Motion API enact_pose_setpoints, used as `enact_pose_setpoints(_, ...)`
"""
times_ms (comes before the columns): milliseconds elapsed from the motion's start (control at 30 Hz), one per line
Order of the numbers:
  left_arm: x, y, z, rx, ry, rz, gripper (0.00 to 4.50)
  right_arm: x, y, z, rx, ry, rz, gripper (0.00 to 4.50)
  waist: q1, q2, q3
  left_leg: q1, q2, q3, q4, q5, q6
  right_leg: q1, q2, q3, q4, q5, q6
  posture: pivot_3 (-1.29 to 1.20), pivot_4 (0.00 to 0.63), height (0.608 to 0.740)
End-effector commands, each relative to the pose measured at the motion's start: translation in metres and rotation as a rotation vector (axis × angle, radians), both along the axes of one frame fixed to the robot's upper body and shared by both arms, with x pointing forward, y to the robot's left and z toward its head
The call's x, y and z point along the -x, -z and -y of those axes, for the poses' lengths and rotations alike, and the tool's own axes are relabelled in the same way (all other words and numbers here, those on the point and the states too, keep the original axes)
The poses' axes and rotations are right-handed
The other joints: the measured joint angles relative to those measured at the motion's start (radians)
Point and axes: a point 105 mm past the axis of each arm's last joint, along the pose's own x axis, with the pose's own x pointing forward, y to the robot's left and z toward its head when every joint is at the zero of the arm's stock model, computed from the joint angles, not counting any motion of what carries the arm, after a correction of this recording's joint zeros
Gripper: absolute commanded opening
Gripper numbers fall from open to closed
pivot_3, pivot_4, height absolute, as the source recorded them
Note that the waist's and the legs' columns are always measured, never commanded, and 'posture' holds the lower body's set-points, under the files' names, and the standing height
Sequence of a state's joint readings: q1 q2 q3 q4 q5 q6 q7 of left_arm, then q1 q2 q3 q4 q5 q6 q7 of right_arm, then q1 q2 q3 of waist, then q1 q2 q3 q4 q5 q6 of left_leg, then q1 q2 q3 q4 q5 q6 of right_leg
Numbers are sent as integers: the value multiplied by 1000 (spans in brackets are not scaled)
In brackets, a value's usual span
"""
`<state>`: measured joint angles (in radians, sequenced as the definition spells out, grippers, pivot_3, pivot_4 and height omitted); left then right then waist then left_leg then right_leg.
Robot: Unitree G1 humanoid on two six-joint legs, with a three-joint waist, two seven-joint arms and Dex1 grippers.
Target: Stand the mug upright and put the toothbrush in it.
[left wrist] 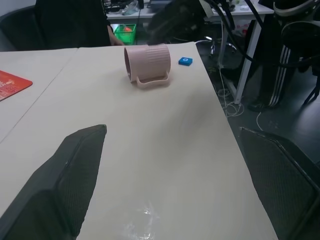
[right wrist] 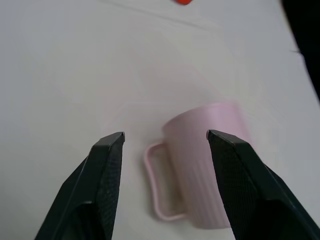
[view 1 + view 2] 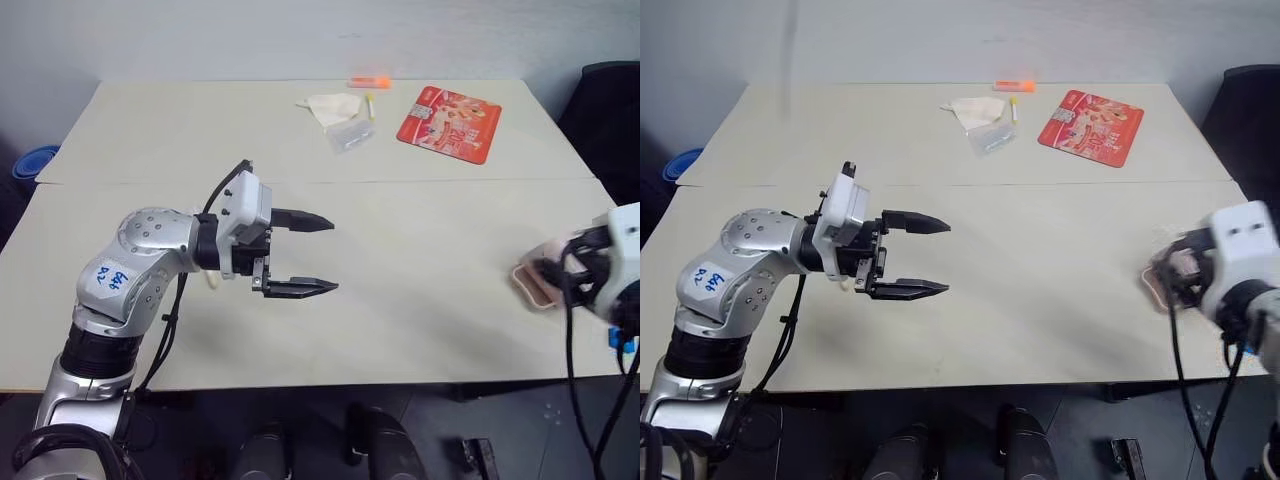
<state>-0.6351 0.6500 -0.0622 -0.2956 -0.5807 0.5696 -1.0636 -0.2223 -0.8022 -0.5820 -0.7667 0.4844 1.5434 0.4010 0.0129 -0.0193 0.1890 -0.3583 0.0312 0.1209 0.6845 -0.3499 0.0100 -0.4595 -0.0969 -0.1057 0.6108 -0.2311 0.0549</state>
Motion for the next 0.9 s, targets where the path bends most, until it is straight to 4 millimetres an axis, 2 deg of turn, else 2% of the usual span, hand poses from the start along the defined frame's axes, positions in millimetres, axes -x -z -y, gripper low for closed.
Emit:
enact_pose_setpoints(33,1,-4,0,-2,-8,42,4500,-1,1,7,91,42,-17,2901,4,0,0,0,0,0,0,0,0,0,0,0,-1,0,0,0,150,740)
enact_pose_setpoints(267,1,7,-1,-66,-48,60,4500,-9,33,17,122,69,-119,2901,8,0,0,0,-1,1,0,0,0,0,0,0,-2,0,0,0,150,740)
enact_pose_setpoints(600,2,-2,0,-63,-54,90,4500,-46,53,19,156,15,-127,2901,6,0,0,1,-1,2,0,0,0,0,1,0,-2,0,0,0,150,740)
enact_pose_setpoints(900,-1,-9,-4,-60,-85,113,4500,-73,73,20,70,-5,-169,2901,4,-1,0,1,0,2,1,0,0,0,1,0,-2,0,0,0,150,740)
